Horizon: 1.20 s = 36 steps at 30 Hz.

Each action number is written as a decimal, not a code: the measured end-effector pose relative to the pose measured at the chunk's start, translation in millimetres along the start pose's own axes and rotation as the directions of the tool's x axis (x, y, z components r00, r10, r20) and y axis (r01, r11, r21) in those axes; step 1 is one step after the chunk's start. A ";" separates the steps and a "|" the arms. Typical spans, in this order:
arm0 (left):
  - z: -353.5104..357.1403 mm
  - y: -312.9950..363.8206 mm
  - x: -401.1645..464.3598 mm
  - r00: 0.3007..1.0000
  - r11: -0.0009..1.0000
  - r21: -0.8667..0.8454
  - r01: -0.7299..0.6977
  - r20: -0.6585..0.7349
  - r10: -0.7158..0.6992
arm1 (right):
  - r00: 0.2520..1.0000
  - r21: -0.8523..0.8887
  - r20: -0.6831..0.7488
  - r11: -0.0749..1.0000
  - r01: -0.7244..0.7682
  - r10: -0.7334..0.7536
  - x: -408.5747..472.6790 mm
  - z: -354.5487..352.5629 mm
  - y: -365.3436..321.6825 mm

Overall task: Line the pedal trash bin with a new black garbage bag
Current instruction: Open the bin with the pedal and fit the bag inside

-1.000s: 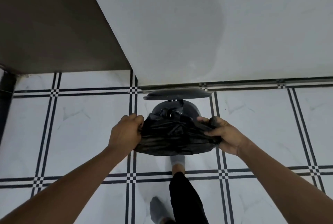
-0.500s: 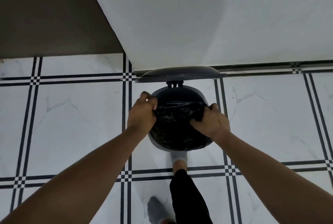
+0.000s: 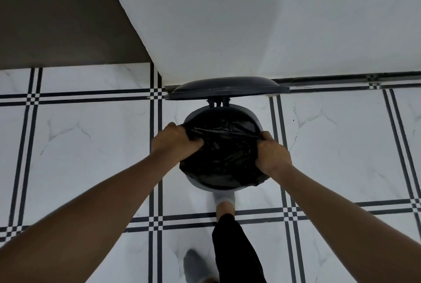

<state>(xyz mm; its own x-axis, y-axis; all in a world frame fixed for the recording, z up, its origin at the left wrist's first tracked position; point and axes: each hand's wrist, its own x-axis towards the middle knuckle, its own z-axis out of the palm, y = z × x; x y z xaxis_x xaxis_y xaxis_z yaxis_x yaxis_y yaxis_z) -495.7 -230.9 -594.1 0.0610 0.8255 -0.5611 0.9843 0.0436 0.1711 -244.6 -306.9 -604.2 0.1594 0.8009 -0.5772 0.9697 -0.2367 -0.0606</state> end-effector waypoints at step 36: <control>-15.1 -1.3 46.8 0.948 0.991 0.101 -0.086 0.314 0.050 | 0.992 0.317 0.122 0.948 -0.008 -0.032 66.1 -52.7 13.3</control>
<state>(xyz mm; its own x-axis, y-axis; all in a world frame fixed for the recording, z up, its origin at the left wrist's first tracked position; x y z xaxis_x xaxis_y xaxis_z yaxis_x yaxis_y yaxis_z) -496.6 -183.8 -608.4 0.1594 0.6084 -0.7775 0.9871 -0.0844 0.1363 -211.5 -228.1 -600.3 0.1044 0.7350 -0.6700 0.8593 -0.4058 -0.3112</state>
